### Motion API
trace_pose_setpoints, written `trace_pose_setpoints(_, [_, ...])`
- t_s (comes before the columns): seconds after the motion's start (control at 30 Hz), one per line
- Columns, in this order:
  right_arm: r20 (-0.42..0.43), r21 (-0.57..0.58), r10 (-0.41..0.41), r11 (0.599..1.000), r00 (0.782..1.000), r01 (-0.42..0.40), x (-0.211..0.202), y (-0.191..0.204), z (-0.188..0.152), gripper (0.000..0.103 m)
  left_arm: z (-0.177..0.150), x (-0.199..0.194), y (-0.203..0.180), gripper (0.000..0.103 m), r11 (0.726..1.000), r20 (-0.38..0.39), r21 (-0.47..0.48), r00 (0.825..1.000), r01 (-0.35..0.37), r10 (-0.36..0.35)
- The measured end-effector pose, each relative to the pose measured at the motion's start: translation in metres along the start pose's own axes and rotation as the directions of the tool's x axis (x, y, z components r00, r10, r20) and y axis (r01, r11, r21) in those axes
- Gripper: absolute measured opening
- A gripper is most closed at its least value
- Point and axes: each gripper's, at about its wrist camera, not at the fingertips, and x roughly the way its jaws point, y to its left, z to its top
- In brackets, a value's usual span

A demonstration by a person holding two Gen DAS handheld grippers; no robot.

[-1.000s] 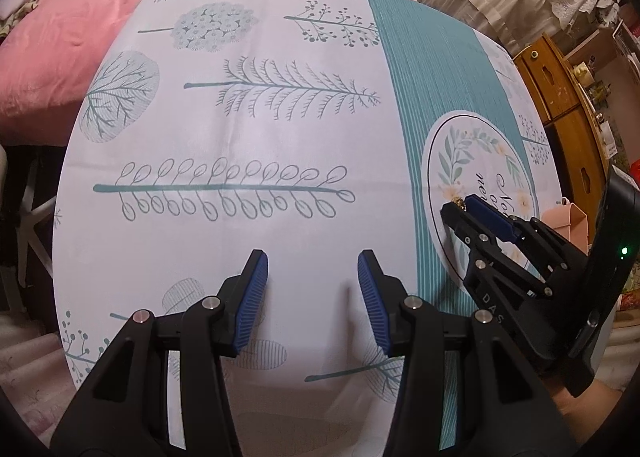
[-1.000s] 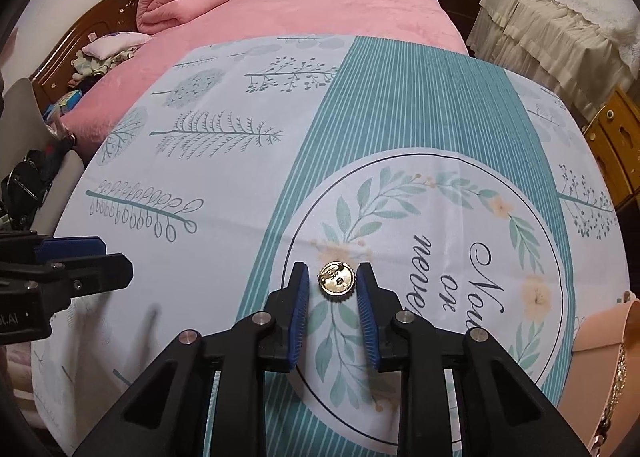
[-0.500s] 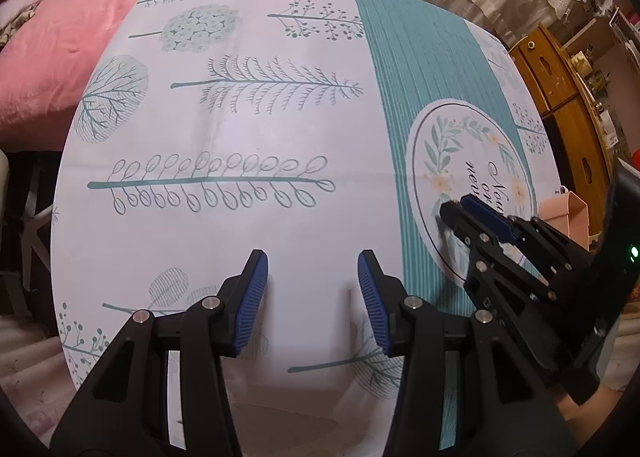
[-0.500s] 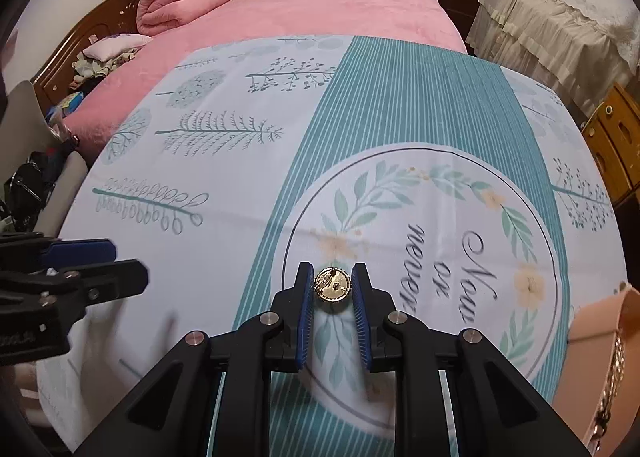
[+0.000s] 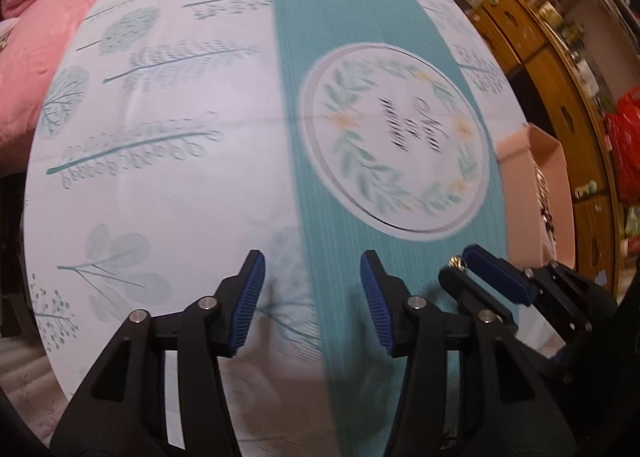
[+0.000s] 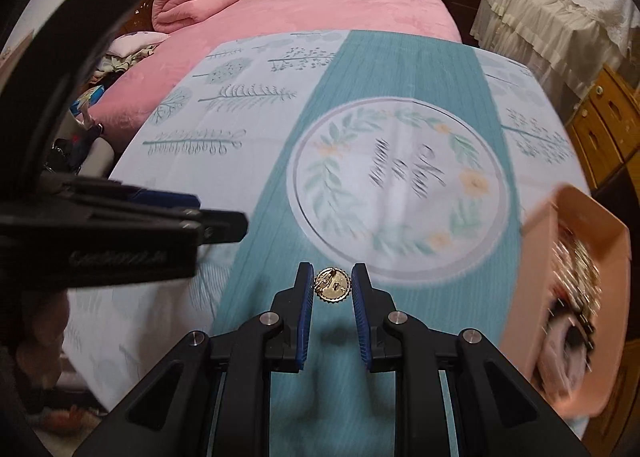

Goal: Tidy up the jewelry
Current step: 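Carry the gold brooch into the pink tray and open the right tool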

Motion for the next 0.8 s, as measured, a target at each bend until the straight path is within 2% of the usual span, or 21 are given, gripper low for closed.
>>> trace_pose_setpoints(0.2, [0.013, 0.036, -0.039, 0.999, 0.999, 0.039, -0.046, -0.038, -0.038, 0.019, -0.010, -0.005, -0.056, 0.063, 0.998, 0.002, 0.066, 1.000, 0.017, -0.018])
trace_pose_setpoints(0.4, [0.050, 0.102, -0.089, 0.991, 0.995, 0.084, -0.089, -0.089, -0.062, 0.019, -0.018, -0.014, -0.111, 0.064, 0.992, 0.018, 0.123, 0.999, 0.042, -0.044])
trace_pose_setpoints(0.6, [0.073, 0.158, -0.109, 0.983, 0.991, 0.096, -0.115, -0.135, -0.063, 0.019, -0.024, -0.028, -0.148, 0.064, 0.989, 0.047, 0.140, 0.998, 0.038, -0.045])
trace_pose_setpoints(0.8, [0.093, 0.193, -0.110, 0.977, 0.990, 0.090, -0.132, -0.169, -0.059, 0.019, -0.025, -0.043, -0.163, 0.064, 0.994, 0.085, 0.108, 0.996, 0.022, -0.031])
